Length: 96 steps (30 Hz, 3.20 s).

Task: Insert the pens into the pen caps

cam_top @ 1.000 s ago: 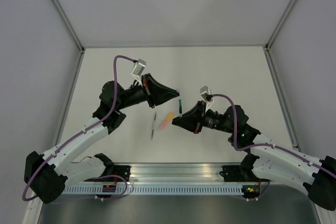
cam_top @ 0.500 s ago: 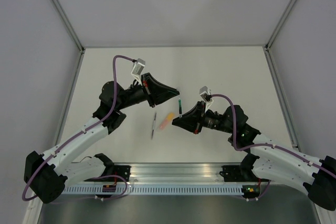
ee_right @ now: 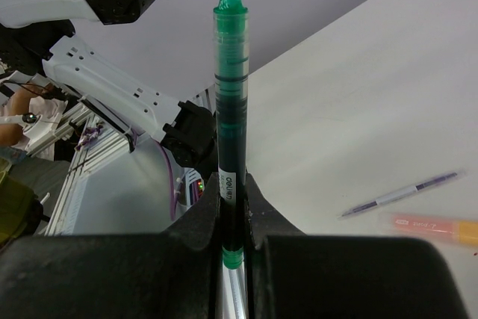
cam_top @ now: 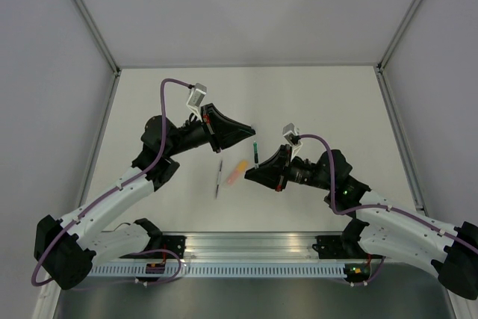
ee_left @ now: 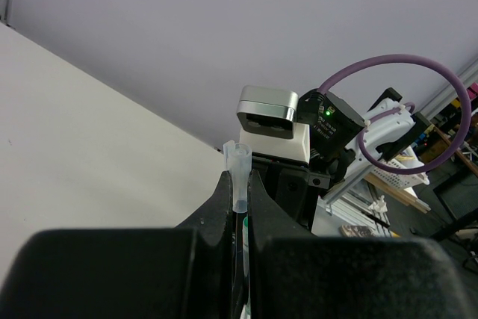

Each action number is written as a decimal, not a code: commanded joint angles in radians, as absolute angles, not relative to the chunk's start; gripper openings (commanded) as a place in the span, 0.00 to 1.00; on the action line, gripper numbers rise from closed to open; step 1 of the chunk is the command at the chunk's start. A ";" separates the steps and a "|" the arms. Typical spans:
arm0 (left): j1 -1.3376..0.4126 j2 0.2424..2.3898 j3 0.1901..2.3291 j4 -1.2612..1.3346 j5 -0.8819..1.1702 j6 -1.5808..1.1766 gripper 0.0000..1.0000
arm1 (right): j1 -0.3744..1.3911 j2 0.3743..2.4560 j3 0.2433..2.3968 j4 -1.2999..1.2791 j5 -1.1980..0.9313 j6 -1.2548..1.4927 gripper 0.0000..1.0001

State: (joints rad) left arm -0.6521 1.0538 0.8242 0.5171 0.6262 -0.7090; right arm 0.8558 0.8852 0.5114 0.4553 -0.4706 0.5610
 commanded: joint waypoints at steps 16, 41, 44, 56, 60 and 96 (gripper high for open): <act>-0.657 1.035 0.874 0.538 0.611 -0.710 0.02 | 0.861 0.894 0.531 0.465 -0.472 0.543 0.00; -0.657 1.022 0.847 0.520 0.627 -0.687 0.02 | 0.862 0.876 0.529 0.448 -0.456 0.535 0.00; -0.657 1.023 0.841 0.520 0.627 -0.683 0.02 | 0.864 0.874 0.529 0.446 -0.454 0.535 0.00; -0.657 1.022 0.802 0.543 0.643 -0.683 0.02 | 0.862 0.867 0.529 0.442 -0.449 0.531 0.00; -0.657 1.028 0.796 0.557 0.650 -0.689 0.02 | 0.862 0.861 0.528 0.439 -0.446 0.528 0.00; -0.698 1.071 0.678 0.721 0.776 -0.724 0.05 | 0.862 0.802 0.517 0.410 -0.363 0.494 0.00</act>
State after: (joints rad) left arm -0.6746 1.0691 0.6868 0.7082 0.7082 -0.7193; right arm 0.8707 0.8116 0.4934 0.3172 -0.4126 0.4980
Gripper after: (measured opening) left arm 0.055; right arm 0.098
